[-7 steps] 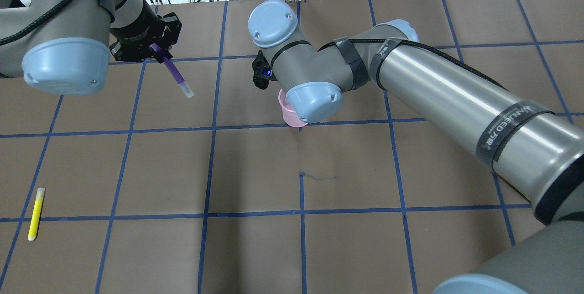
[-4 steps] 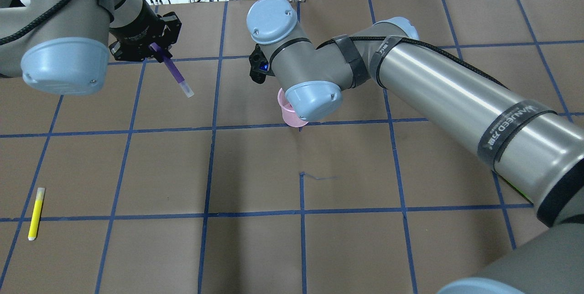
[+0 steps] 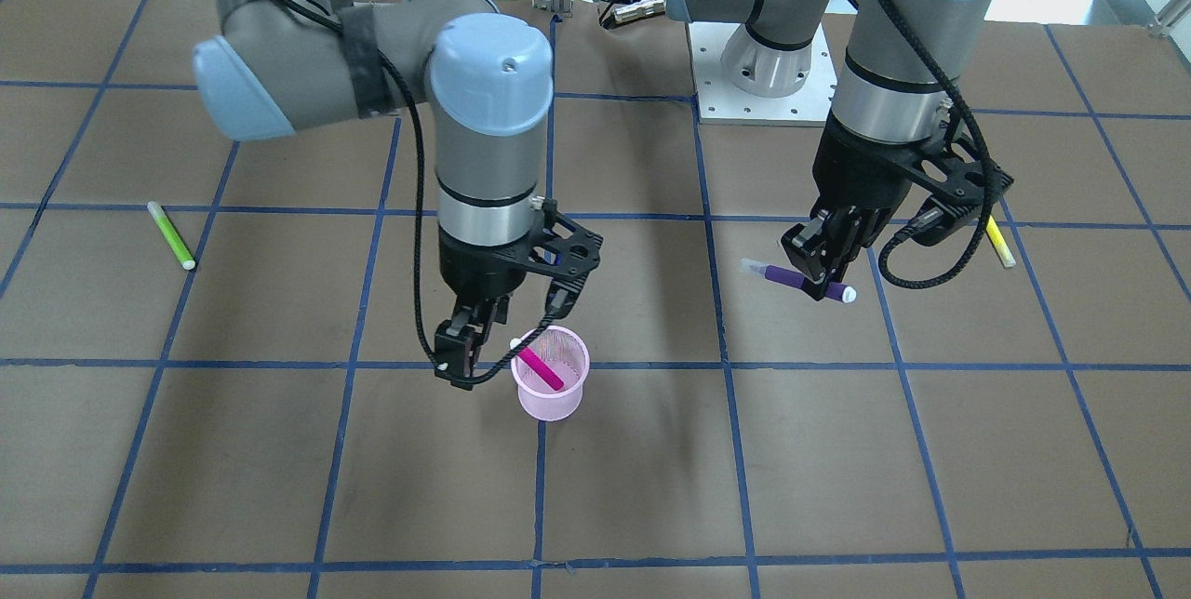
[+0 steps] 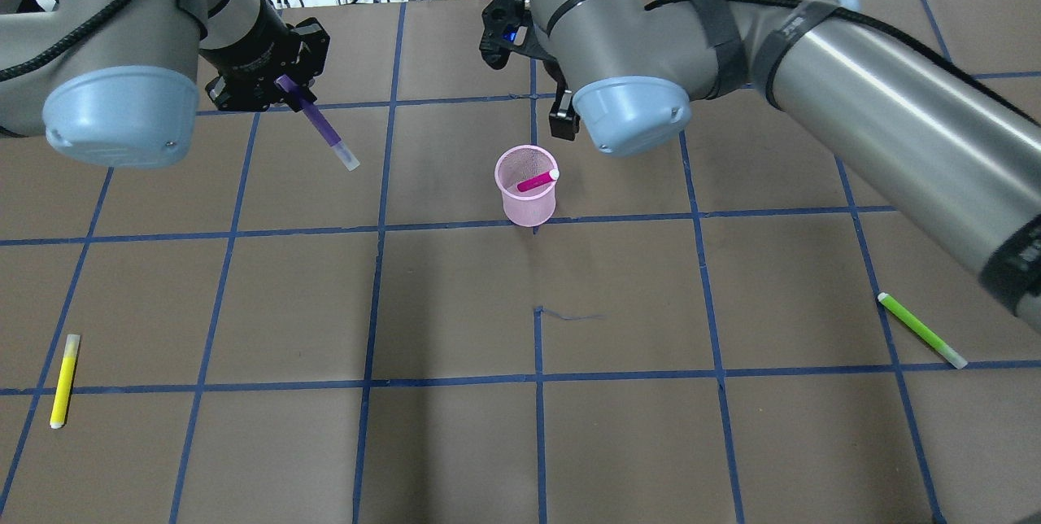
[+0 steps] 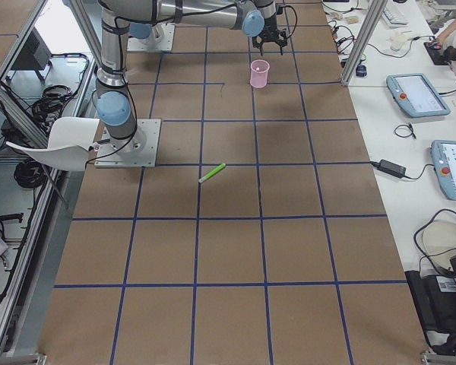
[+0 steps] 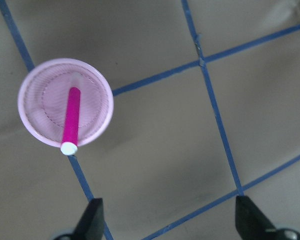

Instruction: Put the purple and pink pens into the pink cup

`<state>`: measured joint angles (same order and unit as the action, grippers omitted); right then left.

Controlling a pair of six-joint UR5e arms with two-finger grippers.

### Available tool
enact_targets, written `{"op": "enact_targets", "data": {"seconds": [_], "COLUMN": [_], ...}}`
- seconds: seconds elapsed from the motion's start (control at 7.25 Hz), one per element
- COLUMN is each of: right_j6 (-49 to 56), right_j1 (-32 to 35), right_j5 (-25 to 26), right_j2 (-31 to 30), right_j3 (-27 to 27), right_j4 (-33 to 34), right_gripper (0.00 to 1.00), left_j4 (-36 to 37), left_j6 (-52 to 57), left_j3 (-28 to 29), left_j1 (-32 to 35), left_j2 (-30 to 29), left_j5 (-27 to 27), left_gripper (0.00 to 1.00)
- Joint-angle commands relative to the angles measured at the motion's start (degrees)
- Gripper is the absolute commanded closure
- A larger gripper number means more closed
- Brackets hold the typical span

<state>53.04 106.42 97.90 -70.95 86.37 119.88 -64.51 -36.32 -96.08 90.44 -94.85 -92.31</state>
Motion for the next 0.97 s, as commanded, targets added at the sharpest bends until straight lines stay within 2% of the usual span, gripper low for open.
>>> {"op": "enact_targets", "data": {"seconds": [0.0, 0.14, 0.28, 0.41, 0.69, 0.83], "right_j6": [-0.1, -0.8, -10.1, -21.9, -43.2, -49.3], "right_j1": [-9.1, -11.6, -12.4, -12.3, -12.3, -12.1], "right_j5": [-3.5, -6.8, -8.2, -8.2, -8.2, -7.5], "right_j2": [-6.3, -8.9, -12.2, -15.2, -17.5, -16.9], "right_j3": [0.3, 0.6, 2.4, 4.3, 5.0, 3.7], "right_j4": [-8.9, -13.1, -14.8, -14.8, -15.5, -16.9], "right_gripper": [0.09, 0.09, 0.08, 0.00, 0.00, 0.00], "left_j4": [1.6, 5.1, 8.1, 11.0, 12.3, 13.1], "left_j6": [-5.4, -10.4, -11.7, -12.4, -20.8, -23.7], "left_j3": [0.1, 0.0, -0.1, -0.1, -0.1, -0.1], "left_j1": [5.0, 7.1, 8.9, 12.0, 16.9, 17.9], "left_j2": [-1.1, -2.2, -3.3, -4.7, -7.5, -8.8], "left_j5": [-0.8, -2.2, -3.4, -9.1, -10.8, -10.5], "left_gripper": [1.00, 1.00, 1.00, 1.00, 1.00, 1.00]}}
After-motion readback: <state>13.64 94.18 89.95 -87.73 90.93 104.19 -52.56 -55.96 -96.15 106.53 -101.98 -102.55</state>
